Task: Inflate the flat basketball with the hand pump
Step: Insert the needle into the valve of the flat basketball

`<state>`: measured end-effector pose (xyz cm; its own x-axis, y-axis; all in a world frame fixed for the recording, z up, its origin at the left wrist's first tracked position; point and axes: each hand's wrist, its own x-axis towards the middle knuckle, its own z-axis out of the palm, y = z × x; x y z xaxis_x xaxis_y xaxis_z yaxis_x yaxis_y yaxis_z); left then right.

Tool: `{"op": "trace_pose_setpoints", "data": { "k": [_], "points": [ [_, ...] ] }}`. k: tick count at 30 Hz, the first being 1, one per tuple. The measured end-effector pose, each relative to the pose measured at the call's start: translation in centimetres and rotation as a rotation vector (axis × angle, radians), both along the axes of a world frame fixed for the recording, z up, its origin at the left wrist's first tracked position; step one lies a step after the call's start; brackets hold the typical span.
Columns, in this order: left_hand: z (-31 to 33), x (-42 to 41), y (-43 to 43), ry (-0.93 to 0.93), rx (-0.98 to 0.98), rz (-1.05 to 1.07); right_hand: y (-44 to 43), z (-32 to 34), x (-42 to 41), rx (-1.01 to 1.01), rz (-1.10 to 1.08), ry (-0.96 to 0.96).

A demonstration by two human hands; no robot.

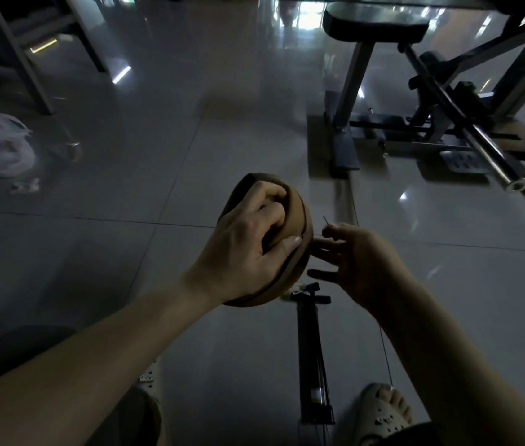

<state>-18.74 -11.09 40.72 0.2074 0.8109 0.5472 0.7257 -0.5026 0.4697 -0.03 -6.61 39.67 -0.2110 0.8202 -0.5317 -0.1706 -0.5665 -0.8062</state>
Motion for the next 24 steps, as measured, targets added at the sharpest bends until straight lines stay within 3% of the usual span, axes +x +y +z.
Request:
{"op": "trace_pose_setpoints", "data": {
  "k": [3, 7, 10, 14, 19, 24],
  "points": [
    [0.1, 0.9, -0.2, -0.290, -0.111, 0.002, -0.7, -1.3, -1.6, 0.082, -0.150, -0.079],
    [0.5, 0.9, -0.3, -0.831, -0.674, -0.189, -0.9, -2.2, -3.2, 0.207, -0.317, -0.238],
    [0.5, 0.3, 0.1, -1.059, -0.974, -0.299, -0.5, -2.8, -3.0, 0.187, -0.307, -0.318],
    [0.1, -0.1, 0.7, -1.146, -1.028, -0.405, -0.1, -2.8, -2.3, 0.230, -0.232, -0.404],
    [-0.3, 0.9, 0.2, -1.119, -1.063, -0.459, 0.1, -2.8, -1.7, 0.266, -0.202, -0.465],
    [-0.4, 1.0, 0.1, -0.881, -0.940, -0.294, -0.5, -3.4, -2.1, 0.220, -0.124, -0.440]
  ]
}}
